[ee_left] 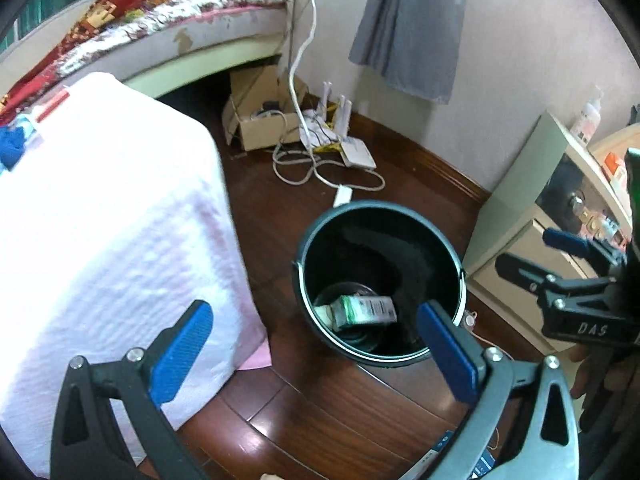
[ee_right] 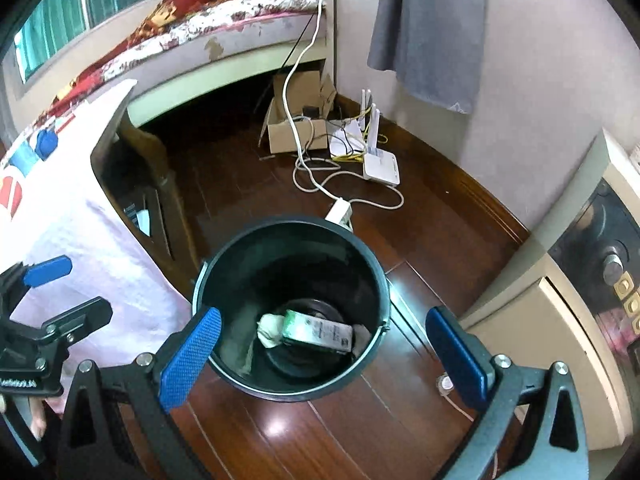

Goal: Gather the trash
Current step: 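Move both tools back over the table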

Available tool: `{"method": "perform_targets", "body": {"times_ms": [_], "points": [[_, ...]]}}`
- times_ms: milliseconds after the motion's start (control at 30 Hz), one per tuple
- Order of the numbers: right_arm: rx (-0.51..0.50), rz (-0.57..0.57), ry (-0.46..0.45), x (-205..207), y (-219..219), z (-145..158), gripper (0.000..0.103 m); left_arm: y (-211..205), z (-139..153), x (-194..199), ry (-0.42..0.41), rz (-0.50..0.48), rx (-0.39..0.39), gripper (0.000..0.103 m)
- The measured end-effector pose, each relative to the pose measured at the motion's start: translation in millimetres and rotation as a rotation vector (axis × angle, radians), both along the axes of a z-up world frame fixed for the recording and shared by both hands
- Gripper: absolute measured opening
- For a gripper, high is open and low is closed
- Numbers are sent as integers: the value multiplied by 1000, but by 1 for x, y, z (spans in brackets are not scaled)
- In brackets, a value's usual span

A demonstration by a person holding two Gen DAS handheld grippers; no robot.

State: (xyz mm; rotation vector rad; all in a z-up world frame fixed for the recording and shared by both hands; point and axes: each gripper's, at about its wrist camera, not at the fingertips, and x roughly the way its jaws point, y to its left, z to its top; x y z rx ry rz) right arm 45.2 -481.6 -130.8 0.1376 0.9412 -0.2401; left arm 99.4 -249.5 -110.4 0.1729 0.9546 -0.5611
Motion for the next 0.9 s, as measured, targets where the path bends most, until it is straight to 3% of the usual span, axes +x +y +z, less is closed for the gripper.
{"method": "perform_targets", "body": {"times_ms": [133, 400, 500, 567, 900], "points": [[-16, 24, -23, 1, 20, 11, 103, 16, 16, 0, -30, 27, -11, 102], [-14, 90, -155, 5, 64, 43, 103, 60, 47, -6, -143, 118, -37, 102], [-21, 148, -166, 13, 92, 56, 103, 85, 56, -8, -161, 154, -43, 95], [-24, 185, -160, 22, 114, 64, 103, 101, 59, -9, -171, 191, -30, 91], [-35, 340, -266, 32, 203, 103, 103, 188, 76, -16, -239, 413, -22, 91]]}}
